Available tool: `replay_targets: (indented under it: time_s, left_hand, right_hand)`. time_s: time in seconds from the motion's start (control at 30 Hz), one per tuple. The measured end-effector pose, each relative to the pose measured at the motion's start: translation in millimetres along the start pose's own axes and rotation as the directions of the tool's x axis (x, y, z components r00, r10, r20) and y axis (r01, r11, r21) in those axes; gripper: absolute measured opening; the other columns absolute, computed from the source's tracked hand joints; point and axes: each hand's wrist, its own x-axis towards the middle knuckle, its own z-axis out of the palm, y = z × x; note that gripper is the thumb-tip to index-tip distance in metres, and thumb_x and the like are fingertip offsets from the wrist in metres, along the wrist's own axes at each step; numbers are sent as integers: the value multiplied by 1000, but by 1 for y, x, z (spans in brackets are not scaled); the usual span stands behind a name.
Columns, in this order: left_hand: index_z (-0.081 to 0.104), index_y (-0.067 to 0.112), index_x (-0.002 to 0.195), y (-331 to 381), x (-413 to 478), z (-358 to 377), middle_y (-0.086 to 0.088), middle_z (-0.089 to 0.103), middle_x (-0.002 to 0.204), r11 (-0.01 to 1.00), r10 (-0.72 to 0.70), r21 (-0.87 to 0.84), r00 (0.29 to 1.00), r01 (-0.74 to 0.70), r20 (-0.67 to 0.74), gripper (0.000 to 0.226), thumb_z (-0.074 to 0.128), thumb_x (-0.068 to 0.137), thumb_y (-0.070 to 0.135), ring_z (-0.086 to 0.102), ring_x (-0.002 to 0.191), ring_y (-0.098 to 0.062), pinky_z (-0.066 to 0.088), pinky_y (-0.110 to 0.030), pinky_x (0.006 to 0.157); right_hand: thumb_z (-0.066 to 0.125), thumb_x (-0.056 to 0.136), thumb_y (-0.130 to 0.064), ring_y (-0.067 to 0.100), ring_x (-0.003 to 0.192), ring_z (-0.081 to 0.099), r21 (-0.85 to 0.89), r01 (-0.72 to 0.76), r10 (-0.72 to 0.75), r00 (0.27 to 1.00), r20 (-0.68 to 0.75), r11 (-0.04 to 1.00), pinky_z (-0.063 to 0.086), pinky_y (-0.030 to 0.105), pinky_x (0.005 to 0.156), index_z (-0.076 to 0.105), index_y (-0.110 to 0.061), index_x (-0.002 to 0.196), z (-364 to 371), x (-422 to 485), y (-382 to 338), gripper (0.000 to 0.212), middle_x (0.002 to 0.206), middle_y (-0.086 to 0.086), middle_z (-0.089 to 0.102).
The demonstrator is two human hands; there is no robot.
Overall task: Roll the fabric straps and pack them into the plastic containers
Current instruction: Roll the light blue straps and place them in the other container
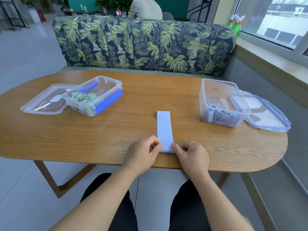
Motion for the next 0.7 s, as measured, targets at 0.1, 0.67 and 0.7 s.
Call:
replay_targets:
  time_s: [0.1,0.67,0.7]
  left_hand:
    - [64,24,81,0,0,3,13,55,78,998,18,61,999,-16,-40,10,62,89,30,51,69,-6,44,-29,67]
    - [70,32,87,0,9,2,15,56,78,995,-92,-22,996,92,-1,4,67,85,31,52,69,0,43,-22,69]
    - [70,32,86,0,10,2,16,56,78,995,-101,-10,995,101,2,4,66,86,32,51,69,0,43,-23,68]
  right_hand:
    - [62,87,-47,9,66,51,-29,-19,19,1000,7,999,30,26,54,53,-28,57,-1,0,-1,37,62,-11,54]
    - [64,84,-45,1,67,57,140,-60,60,998,5,988,35,25,57,70,-29,71,-2,11,0,21,65,-14,64]
    - [66,83,-46,0,69,57,126,-56,54,998,18,990,36,25,57,71,-31,72,-2,11,0,19,66,-15,65]
